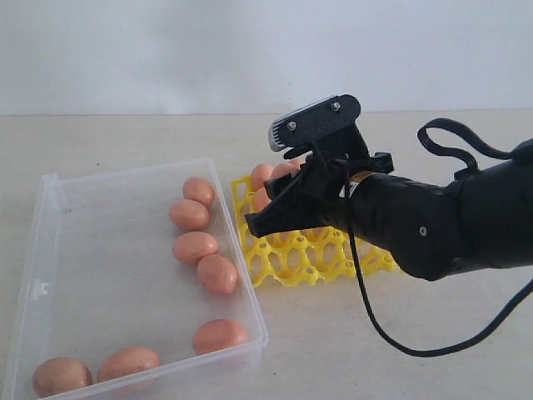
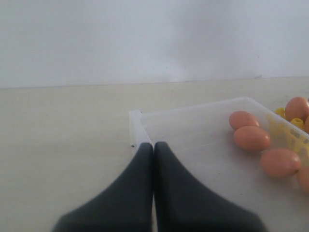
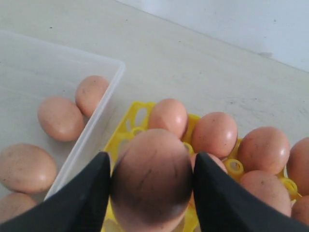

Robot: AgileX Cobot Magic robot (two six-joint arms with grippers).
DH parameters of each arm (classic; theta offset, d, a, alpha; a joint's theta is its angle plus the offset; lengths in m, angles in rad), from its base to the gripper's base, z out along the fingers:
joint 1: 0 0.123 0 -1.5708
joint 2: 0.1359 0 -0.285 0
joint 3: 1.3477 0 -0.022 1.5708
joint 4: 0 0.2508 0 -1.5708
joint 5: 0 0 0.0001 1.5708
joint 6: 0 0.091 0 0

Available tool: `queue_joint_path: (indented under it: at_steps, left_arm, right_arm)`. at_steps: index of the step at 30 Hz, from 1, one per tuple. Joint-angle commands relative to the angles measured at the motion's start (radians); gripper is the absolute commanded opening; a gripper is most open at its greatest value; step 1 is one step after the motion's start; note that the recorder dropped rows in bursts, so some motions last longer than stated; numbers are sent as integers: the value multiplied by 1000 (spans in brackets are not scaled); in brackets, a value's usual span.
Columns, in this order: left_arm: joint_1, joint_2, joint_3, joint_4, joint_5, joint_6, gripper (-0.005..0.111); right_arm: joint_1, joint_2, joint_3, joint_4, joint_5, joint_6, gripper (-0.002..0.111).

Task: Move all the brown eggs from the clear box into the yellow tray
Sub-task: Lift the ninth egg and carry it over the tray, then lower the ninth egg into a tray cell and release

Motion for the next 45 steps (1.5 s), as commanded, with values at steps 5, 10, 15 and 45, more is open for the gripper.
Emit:
queue_joint_path:
  at_steps: [5, 10, 15, 45]
  left_arm:
    - [-4, -3, -3, -5, -1, 1, -4]
    - [-4, -3, -3, -5, -1, 1, -4]
    - [-4, -3, -3, -5, -1, 1, -4]
    - [-4, -3, -3, -5, -1, 1, -4]
  right_arm:
    - [-2, 60, 5, -67, -12, 152, 0]
    - [-2, 65, 5, -89, -13, 193, 0]
    - [-2, 65, 5, -103, -15, 207, 0]
    - [-2, 178, -6, -177, -131, 275, 0]
